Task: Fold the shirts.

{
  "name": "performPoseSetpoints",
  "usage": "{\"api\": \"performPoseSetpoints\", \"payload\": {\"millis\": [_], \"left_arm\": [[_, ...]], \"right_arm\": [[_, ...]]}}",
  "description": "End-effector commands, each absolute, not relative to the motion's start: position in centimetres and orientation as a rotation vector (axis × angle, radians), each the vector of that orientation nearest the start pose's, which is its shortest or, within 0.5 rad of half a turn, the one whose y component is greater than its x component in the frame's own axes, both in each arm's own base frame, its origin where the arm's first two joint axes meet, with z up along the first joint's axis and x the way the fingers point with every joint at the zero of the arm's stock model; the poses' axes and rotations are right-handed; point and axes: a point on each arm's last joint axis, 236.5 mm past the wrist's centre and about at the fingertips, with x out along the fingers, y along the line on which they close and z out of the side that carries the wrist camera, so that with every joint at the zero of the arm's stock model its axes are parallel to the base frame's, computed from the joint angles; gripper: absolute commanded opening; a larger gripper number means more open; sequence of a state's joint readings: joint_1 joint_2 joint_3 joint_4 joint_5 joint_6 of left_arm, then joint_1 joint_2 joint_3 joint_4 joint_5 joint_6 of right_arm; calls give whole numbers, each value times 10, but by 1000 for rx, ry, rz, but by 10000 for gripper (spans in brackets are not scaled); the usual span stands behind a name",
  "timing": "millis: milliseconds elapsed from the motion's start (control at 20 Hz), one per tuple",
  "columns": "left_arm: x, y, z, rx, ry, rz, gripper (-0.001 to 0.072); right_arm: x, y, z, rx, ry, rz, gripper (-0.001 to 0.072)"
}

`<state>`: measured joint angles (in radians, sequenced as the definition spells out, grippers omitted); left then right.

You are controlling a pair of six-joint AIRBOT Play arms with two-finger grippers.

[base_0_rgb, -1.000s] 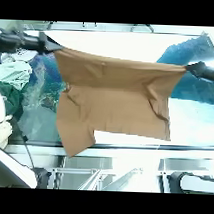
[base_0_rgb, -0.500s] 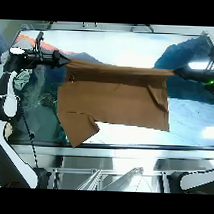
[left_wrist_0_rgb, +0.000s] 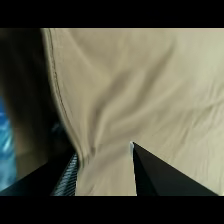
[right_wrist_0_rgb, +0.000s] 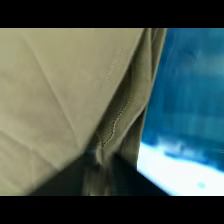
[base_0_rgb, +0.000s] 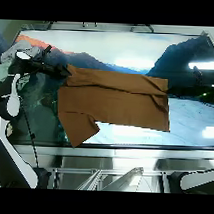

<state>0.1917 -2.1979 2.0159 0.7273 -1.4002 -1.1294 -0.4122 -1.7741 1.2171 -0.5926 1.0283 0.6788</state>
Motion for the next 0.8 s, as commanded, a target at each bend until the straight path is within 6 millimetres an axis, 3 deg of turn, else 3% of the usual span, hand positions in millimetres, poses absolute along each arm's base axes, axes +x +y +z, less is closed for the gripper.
{"api": "performPoseSetpoints", "payload": {"millis": [0,150,250,350,450,550,650,750], "left_arm": [[533,-49,-47,-535,1275,-655,341],[506,-23,-1,-532,1295,-679,341],[471,-14,12,-575,1376,-690,341],[434,-13,10,-641,1430,-684,341],[399,-13,-3,-702,1437,-654,341],[372,-10,-16,-767,1441,-608,342],[353,-5,-25,-822,1443,-572,342],[337,0,-33,-885,1457,-542,341]], "right_arm": [[458,-22,-79,537,1052,456,367],[428,-44,-51,507,1116,426,367],[382,-52,-54,491,1262,406,367],[334,-47,-68,526,1362,386,379],[293,-34,-87,609,1431,358,571],[260,-17,-108,692,1500,344,576],[247,-5,-127,726,1515,314,575],[249,7,-134,758,1500,325,573]]}}
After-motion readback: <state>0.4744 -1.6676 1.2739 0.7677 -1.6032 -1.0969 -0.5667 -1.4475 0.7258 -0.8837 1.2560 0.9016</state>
